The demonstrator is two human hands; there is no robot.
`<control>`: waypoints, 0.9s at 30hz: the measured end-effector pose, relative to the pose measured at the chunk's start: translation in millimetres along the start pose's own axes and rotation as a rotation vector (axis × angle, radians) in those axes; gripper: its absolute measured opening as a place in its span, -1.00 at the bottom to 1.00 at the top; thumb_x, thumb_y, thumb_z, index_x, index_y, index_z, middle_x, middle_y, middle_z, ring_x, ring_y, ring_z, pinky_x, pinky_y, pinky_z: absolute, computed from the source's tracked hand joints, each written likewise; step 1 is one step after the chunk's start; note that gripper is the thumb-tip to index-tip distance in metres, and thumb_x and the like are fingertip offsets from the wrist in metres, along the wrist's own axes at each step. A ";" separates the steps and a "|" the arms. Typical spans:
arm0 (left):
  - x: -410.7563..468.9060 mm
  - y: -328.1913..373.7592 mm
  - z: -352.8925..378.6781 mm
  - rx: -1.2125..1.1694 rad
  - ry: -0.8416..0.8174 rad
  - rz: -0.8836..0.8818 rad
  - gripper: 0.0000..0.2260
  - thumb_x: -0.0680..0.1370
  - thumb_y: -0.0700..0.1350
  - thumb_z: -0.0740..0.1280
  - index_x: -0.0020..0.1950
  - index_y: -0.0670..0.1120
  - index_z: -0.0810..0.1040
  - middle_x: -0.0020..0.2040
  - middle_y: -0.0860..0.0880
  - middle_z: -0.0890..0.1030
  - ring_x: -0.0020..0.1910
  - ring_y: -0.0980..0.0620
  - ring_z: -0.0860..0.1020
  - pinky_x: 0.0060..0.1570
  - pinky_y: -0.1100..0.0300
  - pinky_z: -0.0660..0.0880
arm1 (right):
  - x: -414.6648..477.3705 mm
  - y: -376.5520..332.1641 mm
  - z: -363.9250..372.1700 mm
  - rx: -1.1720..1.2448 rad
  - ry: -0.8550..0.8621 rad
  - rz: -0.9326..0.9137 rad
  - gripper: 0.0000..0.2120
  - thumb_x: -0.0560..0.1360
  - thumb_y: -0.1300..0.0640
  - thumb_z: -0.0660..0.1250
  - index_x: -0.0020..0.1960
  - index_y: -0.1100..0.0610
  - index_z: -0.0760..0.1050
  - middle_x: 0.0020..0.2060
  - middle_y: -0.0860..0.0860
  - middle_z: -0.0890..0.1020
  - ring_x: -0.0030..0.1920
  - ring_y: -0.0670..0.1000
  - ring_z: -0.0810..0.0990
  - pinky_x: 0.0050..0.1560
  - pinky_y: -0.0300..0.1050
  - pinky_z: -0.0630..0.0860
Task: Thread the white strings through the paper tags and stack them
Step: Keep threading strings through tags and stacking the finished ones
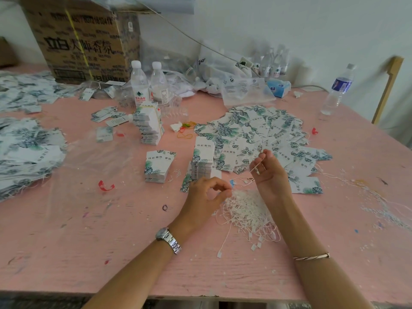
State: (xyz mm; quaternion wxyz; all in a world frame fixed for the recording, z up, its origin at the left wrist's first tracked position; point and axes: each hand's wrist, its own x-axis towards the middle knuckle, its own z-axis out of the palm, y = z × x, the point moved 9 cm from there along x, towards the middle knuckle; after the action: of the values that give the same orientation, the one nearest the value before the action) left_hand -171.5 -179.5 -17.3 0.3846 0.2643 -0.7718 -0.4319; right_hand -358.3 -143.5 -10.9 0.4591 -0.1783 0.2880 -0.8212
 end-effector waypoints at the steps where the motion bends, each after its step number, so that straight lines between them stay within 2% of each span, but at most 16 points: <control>1: -0.5 0.8 1.7 0.019 -0.016 0.000 -0.91 0.51 -0.06 0.50 0.00 0.03 0.69 -0.08 0.16 0.68 0.02 0.07 0.57 0.20 -0.06 0.45 | 0.6 -0.9 0.1 0.036 -0.002 -0.002 -0.93 0.52 0.19 0.30 -0.05 0.15 0.55 -0.26 -0.03 0.57 -0.27 -0.10 0.58 -0.06 -0.18 0.60; 4: -2.2 1.9 4.3 0.088 -0.037 0.007 -0.88 0.50 -0.05 0.51 0.02 0.03 0.69 -0.09 0.23 0.65 0.03 0.09 0.55 0.27 -0.03 0.38 | 0.4 -4.3 3.9 0.123 -0.025 -0.009 -0.88 0.55 0.19 0.26 -0.09 0.15 0.56 -0.30 -0.05 0.51 -0.35 -0.14 0.49 -0.24 -0.29 0.55; 7: -3.7 1.5 4.6 0.150 -0.036 -0.004 -0.86 0.50 -0.05 0.52 0.04 0.04 0.69 -0.10 0.47 0.55 0.04 0.19 0.49 0.19 0.21 0.22 | -1.5 -8.9 9.6 0.138 -0.069 -0.009 -0.77 0.58 0.17 0.22 -0.16 0.13 0.60 -0.35 -0.07 0.46 -0.44 -0.18 0.33 -0.50 -0.36 0.34; 9: -3.4 2.5 4.5 0.156 -0.036 0.003 -0.86 0.49 -0.07 0.52 0.04 0.04 0.70 -0.15 0.42 0.58 0.02 0.20 0.49 0.22 0.21 0.27 | -1.8 -11.7 11.5 0.115 -0.096 -0.010 -0.69 0.62 0.17 0.18 -0.19 0.10 0.62 -0.37 -0.08 0.43 -0.48 -0.16 0.25 -0.57 -0.32 0.25; 12: -2.7 4.6 4.2 0.130 -0.039 0.013 -0.87 0.48 -0.08 0.53 0.01 0.05 0.70 -0.18 0.30 0.60 -0.03 0.12 0.54 0.24 -0.08 0.42 | -3.0 -13.2 12.1 -0.022 -0.105 -0.020 -0.73 0.59 0.16 0.23 -0.20 0.06 0.64 -0.41 -0.11 0.36 -0.48 -0.16 0.18 -0.60 -0.32 0.15; 14: -2.4 6.2 2.2 0.116 -0.016 0.034 -0.89 0.51 -0.06 0.51 0.02 0.06 0.70 -0.15 0.27 0.62 -0.06 0.11 0.55 0.18 -0.11 0.46 | -4.5 -10.9 12.3 -0.178 -0.100 -0.018 -0.84 0.52 0.13 0.33 -0.20 0.06 0.65 -0.43 -0.13 0.32 -0.48 -0.17 0.19 -0.61 -0.36 0.12; 16: -2.2 8.8 -2.8 0.103 0.042 0.060 -0.88 0.53 -0.05 0.47 0.06 0.03 0.69 -0.13 0.22 0.64 -0.09 0.10 0.56 0.11 -0.02 0.51 | -6.7 -5.8 14.6 -0.365 -0.126 0.005 -0.90 0.47 0.12 0.39 -0.20 0.06 0.65 -0.44 -0.12 0.31 -0.48 -0.17 0.19 -0.59 -0.38 0.15; 19: -1.9 16.8 -15.0 0.096 0.163 0.127 -0.83 0.58 -0.11 0.42 0.17 0.00 0.65 -0.10 0.17 0.61 -0.12 0.12 0.55 0.01 0.27 0.49 | -13.2 10.4 24.1 -0.579 -0.247 0.107 -0.90 0.46 0.15 0.37 -0.19 0.10 0.65 -0.48 -0.08 0.29 -0.49 -0.12 0.15 -0.57 -0.35 0.15; 23: -3.8 26.4 -24.3 0.089 0.238 0.221 -0.80 0.63 -0.20 0.35 0.24 -0.02 0.60 -0.04 0.04 0.60 -0.10 0.12 0.54 -0.01 0.32 0.46 | -28.1 35.6 36.6 -0.787 -0.442 0.253 -0.90 0.52 0.25 0.37 -0.16 0.20 0.62 -0.51 -0.04 0.22 -0.49 -0.09 0.08 -0.53 -0.33 0.11; 25: -4.3 29.4 -22.3 0.096 0.217 0.256 -0.85 0.62 -0.17 0.35 0.17 -0.04 0.62 -0.01 0.11 0.59 -0.08 0.18 0.55 -0.01 0.37 0.43 | -32.6 41.9 39.6 -0.835 -0.489 0.283 -0.89 0.53 0.28 0.36 -0.16 0.23 0.61 -0.52 -0.05 0.23 -0.51 -0.11 0.09 -0.53 -0.33 0.12; 27: -4.3 31.2 -19.7 0.108 0.200 0.280 -0.90 0.61 -0.17 0.37 0.09 -0.08 0.63 0.00 0.23 0.57 -0.05 0.25 0.54 -0.01 0.42 0.40 | -35.2 44.9 42.4 -0.862 -0.512 0.303 -0.92 0.48 0.23 0.40 -0.17 0.23 0.60 -0.53 -0.06 0.23 -0.51 -0.11 0.10 -0.53 -0.33 0.11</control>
State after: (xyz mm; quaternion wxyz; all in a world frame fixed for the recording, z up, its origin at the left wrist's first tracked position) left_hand -155.2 -170.2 14.8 0.5010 0.2164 -0.7810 -0.3037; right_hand -287.3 -144.9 -7.8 0.5134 -0.5023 0.5010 -0.4828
